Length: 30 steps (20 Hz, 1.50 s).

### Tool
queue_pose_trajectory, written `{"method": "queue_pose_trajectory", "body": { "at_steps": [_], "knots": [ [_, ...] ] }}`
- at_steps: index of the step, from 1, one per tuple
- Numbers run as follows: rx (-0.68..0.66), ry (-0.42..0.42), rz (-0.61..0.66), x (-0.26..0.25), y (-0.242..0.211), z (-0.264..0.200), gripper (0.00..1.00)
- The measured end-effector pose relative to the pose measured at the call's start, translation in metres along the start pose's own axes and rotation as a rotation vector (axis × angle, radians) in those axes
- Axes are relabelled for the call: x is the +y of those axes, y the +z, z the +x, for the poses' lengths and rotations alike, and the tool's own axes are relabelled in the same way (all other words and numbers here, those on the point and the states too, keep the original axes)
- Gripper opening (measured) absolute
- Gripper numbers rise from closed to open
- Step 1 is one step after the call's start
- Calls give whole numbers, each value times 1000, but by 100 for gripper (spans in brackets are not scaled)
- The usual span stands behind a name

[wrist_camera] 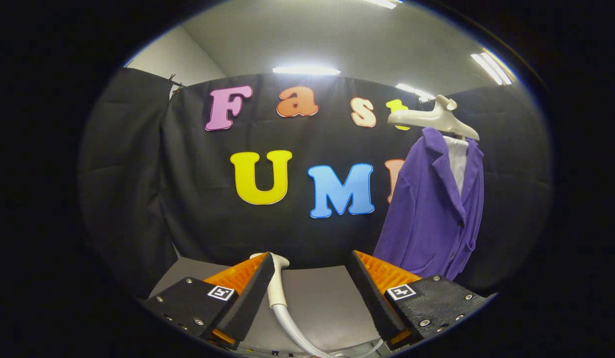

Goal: Iron the clothes twice with a garment steamer, once on the left side and once on the right side.

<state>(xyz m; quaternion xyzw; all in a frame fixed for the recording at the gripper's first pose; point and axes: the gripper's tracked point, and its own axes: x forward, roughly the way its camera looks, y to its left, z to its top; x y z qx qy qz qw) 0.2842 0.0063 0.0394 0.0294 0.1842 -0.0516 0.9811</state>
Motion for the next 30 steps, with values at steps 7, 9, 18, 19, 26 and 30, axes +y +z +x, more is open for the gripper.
{"method": "queue_pose_trajectory", "body": {
  "at_steps": [7,9,18,19,26,30],
  "knots": [
    [212,60,73,40,-39,85,95],
    [262,89,85,53,-51,101,95],
    [516,91,138,72,-125,137,94],
    [541,99,168,76,-132,141,93],
    [636,96,169,81,-159,146,76],
    [653,104,170,85,-166,147,57]
  ]
}}
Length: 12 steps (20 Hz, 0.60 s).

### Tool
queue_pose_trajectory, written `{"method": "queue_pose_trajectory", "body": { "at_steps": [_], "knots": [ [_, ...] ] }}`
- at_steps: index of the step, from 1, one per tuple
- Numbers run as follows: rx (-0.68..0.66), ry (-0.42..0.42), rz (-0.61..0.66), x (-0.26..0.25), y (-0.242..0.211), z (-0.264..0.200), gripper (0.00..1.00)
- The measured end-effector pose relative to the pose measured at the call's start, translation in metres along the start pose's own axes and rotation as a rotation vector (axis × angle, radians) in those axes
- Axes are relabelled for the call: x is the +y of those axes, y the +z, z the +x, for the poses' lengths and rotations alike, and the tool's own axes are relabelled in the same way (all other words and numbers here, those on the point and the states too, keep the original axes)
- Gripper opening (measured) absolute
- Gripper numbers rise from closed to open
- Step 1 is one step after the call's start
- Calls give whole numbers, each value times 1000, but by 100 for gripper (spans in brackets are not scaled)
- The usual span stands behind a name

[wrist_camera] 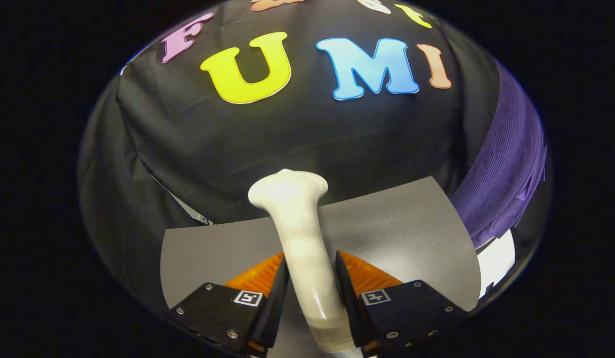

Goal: Iron the clothes twice with a garment steamer, once on the left side and once on the right side.

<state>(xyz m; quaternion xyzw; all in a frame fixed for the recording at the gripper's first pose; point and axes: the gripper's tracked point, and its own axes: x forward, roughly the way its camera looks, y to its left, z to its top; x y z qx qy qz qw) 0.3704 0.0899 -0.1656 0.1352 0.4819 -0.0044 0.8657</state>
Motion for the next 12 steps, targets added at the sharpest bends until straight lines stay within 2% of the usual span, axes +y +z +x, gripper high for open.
{"method": "queue_pose_trajectory", "body": {
  "at_steps": [4,8,12],
  "knots": [
    [-15,4,-23,2,0,-2,49],
    [-75,-33,-48,-9,1,-25,40],
    [-175,-21,-28,-18,3,-64,38]
  ]
}}
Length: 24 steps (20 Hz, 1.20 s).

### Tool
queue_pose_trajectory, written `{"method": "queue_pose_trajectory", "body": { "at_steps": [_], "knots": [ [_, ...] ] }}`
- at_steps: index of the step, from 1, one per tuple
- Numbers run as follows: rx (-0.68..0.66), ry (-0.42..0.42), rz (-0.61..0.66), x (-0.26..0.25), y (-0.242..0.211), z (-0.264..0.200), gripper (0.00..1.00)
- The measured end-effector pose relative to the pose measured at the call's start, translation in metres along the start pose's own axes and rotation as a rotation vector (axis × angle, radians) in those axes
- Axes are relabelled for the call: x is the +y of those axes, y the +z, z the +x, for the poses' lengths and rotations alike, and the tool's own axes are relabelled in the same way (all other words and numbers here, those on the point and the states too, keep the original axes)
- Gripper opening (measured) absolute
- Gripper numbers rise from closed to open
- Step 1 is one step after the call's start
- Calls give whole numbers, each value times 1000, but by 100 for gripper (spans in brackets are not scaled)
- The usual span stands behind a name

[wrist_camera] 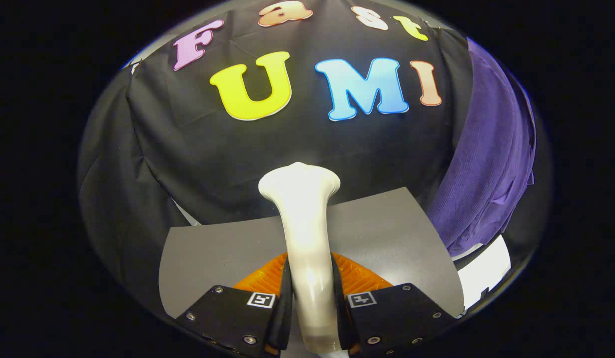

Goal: Iron the clothes twice with a garment steamer, once on the left side and once on the right side.

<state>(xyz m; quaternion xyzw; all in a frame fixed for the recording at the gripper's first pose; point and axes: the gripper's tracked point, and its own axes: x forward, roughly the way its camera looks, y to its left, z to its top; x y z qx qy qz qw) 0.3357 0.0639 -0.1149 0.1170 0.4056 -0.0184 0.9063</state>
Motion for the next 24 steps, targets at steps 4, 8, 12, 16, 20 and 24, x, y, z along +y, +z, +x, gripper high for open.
{"method": "queue_pose_trajectory", "body": {
  "at_steps": [4,8,12,16,20,24],
  "knots": [
    [-90,-44,-36,-20,4,-47,38],
    [-169,-72,-45,-35,-3,-92,37],
    [-240,-102,-71,-51,-24,-136,37],
    [-314,-118,-87,-76,-43,-180,37],
    [-387,-158,-91,-114,-60,-221,37],
    [-446,-175,-103,-144,-85,-252,37]
  ]
}}
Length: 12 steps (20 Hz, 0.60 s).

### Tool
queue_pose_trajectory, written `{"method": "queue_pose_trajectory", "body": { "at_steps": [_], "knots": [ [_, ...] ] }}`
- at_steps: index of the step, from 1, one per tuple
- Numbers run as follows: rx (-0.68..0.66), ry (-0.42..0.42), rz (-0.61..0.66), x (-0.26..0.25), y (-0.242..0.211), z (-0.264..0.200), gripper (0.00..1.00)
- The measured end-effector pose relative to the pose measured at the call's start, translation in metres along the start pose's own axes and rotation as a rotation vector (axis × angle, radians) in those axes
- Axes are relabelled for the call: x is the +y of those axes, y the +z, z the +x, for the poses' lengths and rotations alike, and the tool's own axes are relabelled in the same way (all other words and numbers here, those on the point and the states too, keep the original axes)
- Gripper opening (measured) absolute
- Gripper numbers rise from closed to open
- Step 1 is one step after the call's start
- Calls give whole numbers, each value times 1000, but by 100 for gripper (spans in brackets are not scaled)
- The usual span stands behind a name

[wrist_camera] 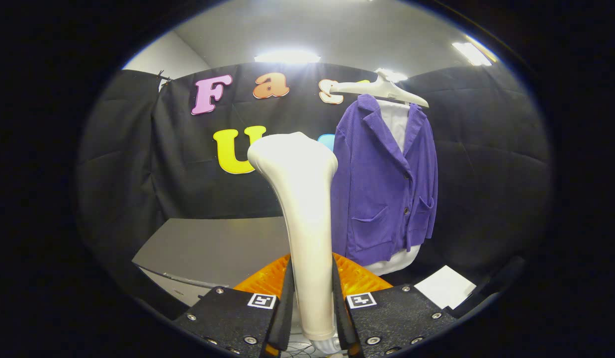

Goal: Iron the clothes twice with a garment steamer, once on the left side and once on the right side.

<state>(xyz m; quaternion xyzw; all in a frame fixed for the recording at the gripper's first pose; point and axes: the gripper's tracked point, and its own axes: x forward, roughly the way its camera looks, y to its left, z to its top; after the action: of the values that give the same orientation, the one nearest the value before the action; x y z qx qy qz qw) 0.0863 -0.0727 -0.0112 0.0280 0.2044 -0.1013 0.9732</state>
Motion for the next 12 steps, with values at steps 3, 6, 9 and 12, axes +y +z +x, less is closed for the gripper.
{"method": "queue_pose_trajectory", "body": {
  "at_steps": [3,6,9,12],
  "knots": [
    [-24,-15,-7,-21,-17,-23,37],
    [-61,-15,-26,-41,-30,-39,37],
    [-86,-29,-20,-60,-43,-52,37],
    [-91,-24,-24,-69,-47,-59,37]
  ]
}}
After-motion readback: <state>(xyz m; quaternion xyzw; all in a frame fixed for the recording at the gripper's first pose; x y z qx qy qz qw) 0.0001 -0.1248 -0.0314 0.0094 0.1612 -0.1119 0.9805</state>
